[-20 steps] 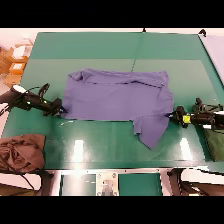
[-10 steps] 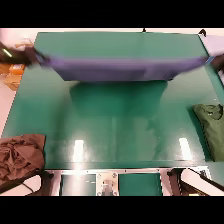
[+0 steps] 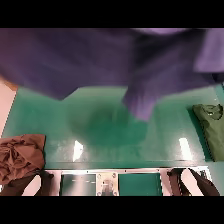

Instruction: Fold the shirts.

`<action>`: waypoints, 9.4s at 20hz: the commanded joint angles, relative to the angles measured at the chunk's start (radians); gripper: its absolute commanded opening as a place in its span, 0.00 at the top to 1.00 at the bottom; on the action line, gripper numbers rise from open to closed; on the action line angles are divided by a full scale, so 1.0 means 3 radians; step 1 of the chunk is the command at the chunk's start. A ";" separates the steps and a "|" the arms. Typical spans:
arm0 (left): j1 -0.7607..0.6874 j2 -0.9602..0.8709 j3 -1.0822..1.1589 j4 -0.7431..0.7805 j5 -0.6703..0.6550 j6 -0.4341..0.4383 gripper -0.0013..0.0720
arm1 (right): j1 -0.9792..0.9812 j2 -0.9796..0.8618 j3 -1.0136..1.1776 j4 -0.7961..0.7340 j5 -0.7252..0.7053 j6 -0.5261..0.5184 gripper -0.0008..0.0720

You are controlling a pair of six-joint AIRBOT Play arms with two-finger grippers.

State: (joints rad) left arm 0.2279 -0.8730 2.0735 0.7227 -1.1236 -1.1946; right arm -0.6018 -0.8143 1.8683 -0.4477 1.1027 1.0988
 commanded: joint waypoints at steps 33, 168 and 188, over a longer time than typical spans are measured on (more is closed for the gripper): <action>-0.0315 -0.2683 -0.2364 0.0715 -0.0299 -0.0215 0.95 | 0.0650 -0.3002 -0.1637 -0.1194 -0.0071 0.0225 0.97; -0.2757 -0.3813 -0.1059 0.0379 0.1080 -0.0215 0.95 | 0.1297 -0.2820 0.0252 -0.1124 0.2244 0.0828 0.96; -0.0871 -0.2984 0.0017 0.1743 -0.1687 -0.0684 0.95 | 0.3423 -0.3344 0.0175 -0.1156 0.0404 0.1562 0.96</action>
State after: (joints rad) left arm -0.1528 -1.8507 2.0712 1.1473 -1.5620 -1.3827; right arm 0.2634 -1.7241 1.9274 -0.7940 1.4200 1.5196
